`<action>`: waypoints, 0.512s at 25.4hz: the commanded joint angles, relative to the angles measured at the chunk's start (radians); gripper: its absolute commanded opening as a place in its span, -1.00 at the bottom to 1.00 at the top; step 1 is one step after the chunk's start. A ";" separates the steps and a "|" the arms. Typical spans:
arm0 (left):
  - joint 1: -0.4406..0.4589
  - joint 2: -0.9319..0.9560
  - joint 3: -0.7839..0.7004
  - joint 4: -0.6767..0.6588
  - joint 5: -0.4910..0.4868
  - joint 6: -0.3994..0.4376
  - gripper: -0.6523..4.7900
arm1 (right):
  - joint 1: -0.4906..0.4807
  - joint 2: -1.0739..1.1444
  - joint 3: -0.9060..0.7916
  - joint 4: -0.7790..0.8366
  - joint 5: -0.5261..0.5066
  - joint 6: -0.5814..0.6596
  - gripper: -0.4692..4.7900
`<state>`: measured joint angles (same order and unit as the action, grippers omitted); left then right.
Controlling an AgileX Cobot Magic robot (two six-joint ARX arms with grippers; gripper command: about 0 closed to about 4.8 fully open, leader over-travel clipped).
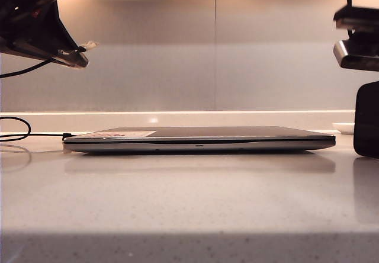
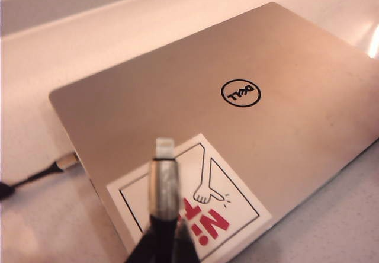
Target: Pick up the charging cable and the phone, plug the charging cable into the charging port on the phone, and finally place them back on the table.
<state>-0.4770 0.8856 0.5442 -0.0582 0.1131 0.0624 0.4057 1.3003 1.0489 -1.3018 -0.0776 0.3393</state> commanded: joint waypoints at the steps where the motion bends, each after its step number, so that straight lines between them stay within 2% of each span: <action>1: -0.023 -0.001 0.003 -0.033 0.004 -0.064 -0.78 | 0.002 -0.026 0.067 0.001 -0.107 -0.028 -0.85; 3: -0.046 -0.001 0.003 -0.049 0.004 -0.088 -0.78 | 0.002 -0.034 0.093 0.051 -0.162 -0.027 -0.85; 5: -0.119 -0.001 0.003 -0.057 0.004 -0.157 -0.78 | 0.002 -0.056 0.101 0.238 -0.304 0.001 -0.85; 7: -0.163 -0.001 0.003 -0.056 0.004 -0.214 -0.78 | 0.002 -0.056 0.100 0.355 -0.376 0.045 -0.85; 12: -0.270 -0.001 0.003 -0.050 0.004 -0.359 -0.78 | 0.002 -0.056 0.097 0.599 -0.439 0.143 -0.85; 13: -0.311 0.000 0.003 -0.036 0.004 -0.411 -0.78 | 0.002 -0.055 0.092 0.703 -0.463 0.182 -0.84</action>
<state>-0.7742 0.8856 0.5446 -0.1215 0.1146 -0.2932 0.4072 1.2522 1.1378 -0.7151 -0.5037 0.4824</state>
